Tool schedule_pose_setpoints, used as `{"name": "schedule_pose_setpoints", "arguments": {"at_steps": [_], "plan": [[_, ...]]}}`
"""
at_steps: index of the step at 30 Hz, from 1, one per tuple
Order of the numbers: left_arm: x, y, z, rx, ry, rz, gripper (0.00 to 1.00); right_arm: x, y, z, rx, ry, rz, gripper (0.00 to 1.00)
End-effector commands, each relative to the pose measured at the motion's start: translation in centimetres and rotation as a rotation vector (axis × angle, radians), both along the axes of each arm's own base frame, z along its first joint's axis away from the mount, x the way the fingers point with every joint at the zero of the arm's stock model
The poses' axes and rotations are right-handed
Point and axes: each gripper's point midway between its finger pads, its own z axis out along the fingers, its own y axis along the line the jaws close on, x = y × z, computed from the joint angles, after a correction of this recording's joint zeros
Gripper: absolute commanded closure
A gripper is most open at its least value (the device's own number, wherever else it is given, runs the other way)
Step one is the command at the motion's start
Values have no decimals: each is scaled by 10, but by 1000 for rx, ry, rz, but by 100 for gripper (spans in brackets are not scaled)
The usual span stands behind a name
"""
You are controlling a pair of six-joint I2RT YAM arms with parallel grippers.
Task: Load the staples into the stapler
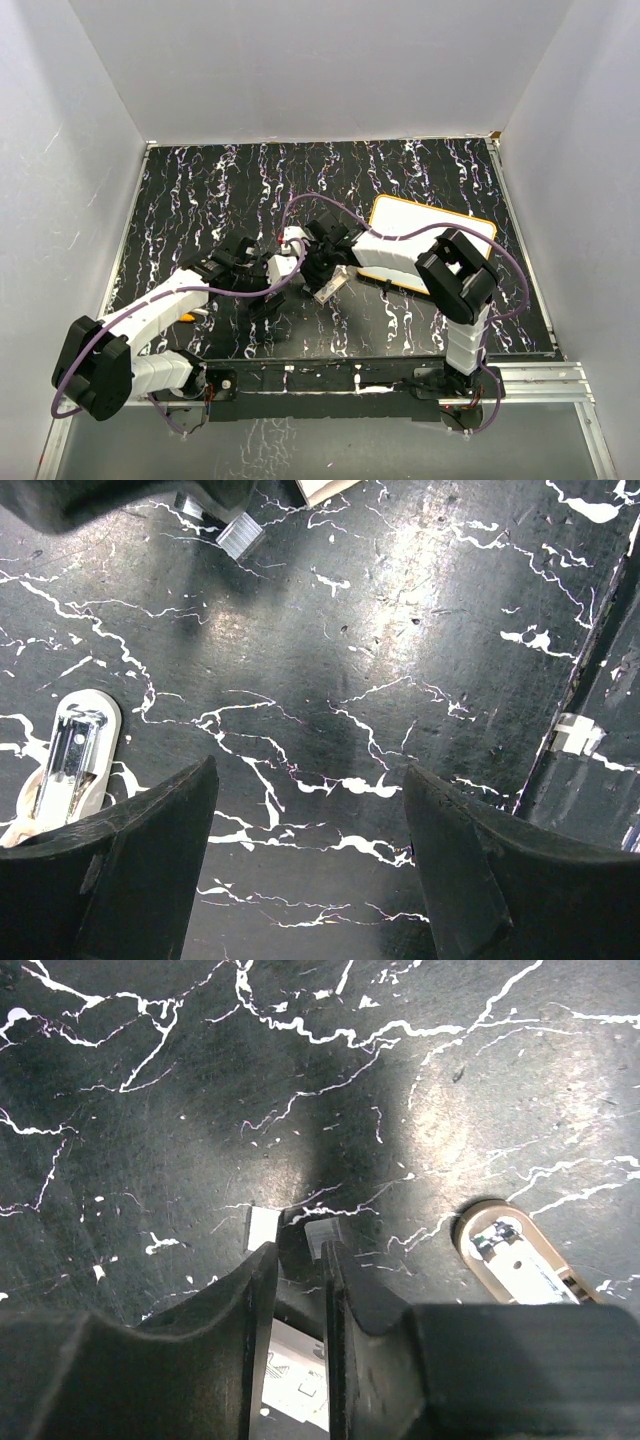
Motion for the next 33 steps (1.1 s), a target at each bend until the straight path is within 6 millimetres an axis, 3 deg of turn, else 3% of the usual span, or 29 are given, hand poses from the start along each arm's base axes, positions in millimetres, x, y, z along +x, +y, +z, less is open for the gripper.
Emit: {"name": "schedule_pose_setpoints", "arguments": {"at_steps": [1, 7, 18, 33], "plan": [[-3, 2, 2, -8, -4, -1, 27, 19, 6, 42, 88, -95, 9, 72], [-2, 3, 1, -5, -8, 4, 27, 23, 7, 53, 119, -107, 28, 70], [-1, 1, 3, -18, -5, 13, 27, 23, 9, 40, 126, -141, 103, 59], [-4, 2, 5, -40, 11, 21, 27, 17, 1, 21, 103, -188, 192, 61]]}}
